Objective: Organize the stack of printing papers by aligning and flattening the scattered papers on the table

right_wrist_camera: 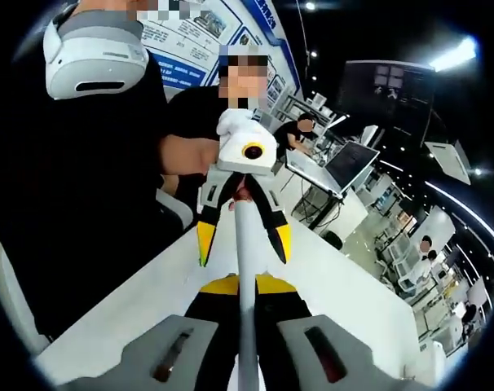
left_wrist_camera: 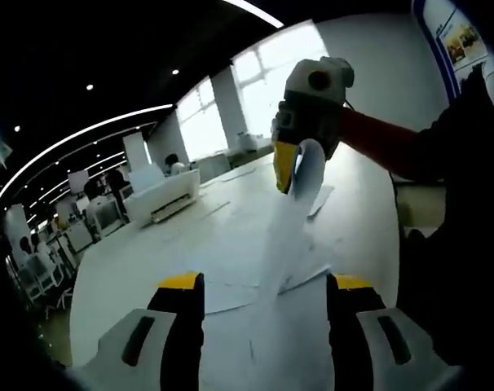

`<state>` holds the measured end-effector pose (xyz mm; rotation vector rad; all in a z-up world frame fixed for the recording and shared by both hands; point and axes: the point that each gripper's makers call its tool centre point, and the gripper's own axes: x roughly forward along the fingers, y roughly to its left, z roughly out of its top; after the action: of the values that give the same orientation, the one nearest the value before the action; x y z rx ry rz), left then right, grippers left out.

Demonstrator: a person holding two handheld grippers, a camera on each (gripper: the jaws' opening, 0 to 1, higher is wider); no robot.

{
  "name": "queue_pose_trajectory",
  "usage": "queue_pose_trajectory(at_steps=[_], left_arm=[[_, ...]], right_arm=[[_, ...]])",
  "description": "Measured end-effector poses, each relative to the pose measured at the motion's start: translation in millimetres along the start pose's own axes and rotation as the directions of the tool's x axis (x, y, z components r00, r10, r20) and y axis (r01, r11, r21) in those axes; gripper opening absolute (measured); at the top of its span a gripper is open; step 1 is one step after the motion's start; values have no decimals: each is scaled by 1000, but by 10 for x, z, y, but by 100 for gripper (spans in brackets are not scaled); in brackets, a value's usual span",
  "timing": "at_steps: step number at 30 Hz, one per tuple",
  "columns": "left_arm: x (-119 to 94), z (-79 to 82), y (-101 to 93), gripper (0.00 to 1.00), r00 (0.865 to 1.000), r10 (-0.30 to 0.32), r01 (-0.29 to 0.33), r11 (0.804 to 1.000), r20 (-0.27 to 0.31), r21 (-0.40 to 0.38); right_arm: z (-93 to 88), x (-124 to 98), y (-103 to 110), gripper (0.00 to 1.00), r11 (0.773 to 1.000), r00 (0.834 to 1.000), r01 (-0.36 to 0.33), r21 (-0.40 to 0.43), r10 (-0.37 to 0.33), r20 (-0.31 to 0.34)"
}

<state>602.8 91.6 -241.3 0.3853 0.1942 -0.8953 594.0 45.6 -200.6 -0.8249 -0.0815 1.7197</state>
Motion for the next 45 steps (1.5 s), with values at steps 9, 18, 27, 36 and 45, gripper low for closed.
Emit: queue_pose_trajectory(at_steps=[9, 18, 27, 36, 45], left_arm=[[88, -107, -12, 63, 999, -15, 14, 1000, -30, -19], [121, -128, -40, 60, 999, -30, 29, 999, -25, -35], [149, -146, -142, 45, 997, -77, 76, 996, -20, -57], [164, -160, -242, 25, 992, -125, 124, 991, -22, -51], [152, -110, -370, 6, 986, -167, 167, 985, 17, -40]], right_arm=[[123, 48, 78, 0, 999, 1000, -16, -34, 17, 7], [248, 78, 113, 0, 998, 1000, -19, -61, 20, 16], [329, 168, 202, 0, 995, 999, -41, -87, 43, 19], [297, 265, 233, 0, 994, 998, -61, -86, 62, 7], [323, 294, 173, 11, 995, 999, -35, -94, 36, 16]])
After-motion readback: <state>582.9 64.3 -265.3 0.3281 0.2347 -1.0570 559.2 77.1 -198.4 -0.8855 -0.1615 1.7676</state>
